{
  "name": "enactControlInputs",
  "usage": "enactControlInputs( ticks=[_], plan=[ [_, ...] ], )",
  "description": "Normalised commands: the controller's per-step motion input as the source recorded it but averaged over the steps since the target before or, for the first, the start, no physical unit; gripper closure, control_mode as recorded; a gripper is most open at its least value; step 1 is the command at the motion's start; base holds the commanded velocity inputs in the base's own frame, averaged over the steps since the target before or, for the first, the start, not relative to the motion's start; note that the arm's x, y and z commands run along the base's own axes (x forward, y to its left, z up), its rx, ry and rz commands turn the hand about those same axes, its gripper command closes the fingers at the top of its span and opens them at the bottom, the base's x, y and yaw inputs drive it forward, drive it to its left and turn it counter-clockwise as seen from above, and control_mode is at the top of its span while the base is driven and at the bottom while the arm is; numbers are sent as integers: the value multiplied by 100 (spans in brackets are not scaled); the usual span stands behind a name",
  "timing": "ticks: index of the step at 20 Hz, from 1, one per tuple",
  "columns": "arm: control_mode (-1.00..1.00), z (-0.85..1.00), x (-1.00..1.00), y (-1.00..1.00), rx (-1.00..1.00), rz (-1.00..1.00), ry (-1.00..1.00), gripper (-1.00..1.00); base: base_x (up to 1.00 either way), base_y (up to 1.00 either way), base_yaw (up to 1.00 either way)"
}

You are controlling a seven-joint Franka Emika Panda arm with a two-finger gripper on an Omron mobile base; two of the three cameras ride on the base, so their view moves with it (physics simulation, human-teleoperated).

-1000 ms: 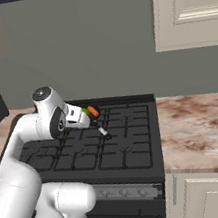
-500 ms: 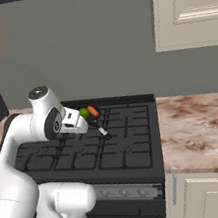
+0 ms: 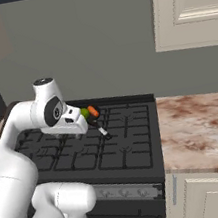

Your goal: Put the carrot and lime in the pan. Then turn on the rear center burner and set the heat to medium.

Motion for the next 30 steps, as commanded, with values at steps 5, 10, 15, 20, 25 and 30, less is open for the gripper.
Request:
enactControlInputs(
  ticks=[5,10,15,20,25,30],
  plan=[
    [-100,-13,-22,0,0,0,0,-100,0,0,0],
    [-100,0,-32,0,0,0,0,-100,0,0,0],
    [-100,0,-30,-3,0,0,0,-100,0,0,0],
    [-100,0,0,0,0,0,0,-100,0,0,0],
    [-100,0,-1,0,0,0,0,-100,0,0,0],
    [-100,0,-2,-3,0,0,0,-100,0,0,0]
  ],
)
